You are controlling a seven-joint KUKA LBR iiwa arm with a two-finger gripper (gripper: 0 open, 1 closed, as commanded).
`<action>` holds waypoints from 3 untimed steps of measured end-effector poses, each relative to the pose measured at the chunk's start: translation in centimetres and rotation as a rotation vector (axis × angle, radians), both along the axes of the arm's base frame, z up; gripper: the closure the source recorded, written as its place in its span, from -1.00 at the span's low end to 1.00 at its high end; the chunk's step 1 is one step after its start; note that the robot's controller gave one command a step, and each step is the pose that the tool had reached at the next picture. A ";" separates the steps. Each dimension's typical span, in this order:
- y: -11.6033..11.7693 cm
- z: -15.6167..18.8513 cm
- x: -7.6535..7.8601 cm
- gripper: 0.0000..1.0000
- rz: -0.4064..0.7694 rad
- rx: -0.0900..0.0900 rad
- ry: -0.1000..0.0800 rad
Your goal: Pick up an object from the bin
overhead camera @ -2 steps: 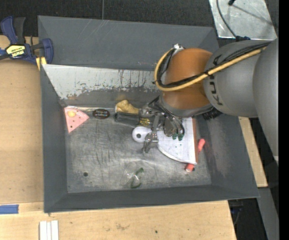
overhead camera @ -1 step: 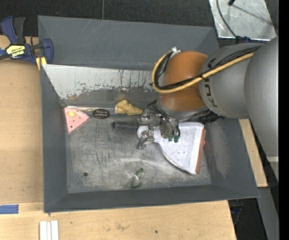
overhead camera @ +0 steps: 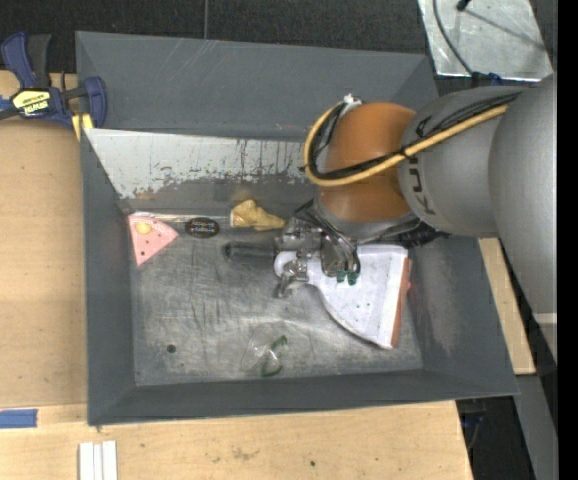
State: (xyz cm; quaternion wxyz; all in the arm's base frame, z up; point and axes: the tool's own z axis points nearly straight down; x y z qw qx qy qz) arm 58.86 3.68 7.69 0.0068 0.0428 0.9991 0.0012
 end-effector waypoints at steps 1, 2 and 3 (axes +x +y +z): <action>-0.4 0.0 -1.0 1.00 -0.079 0.006 -0.013; -0.7 0.0 -1.6 1.00 -0.124 0.007 -0.013; -1.2 2.4 1.0 1.00 0.021 -0.002 0.010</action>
Offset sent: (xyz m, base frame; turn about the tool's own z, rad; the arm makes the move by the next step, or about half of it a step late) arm 0.0305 0.0034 0.1302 0.0364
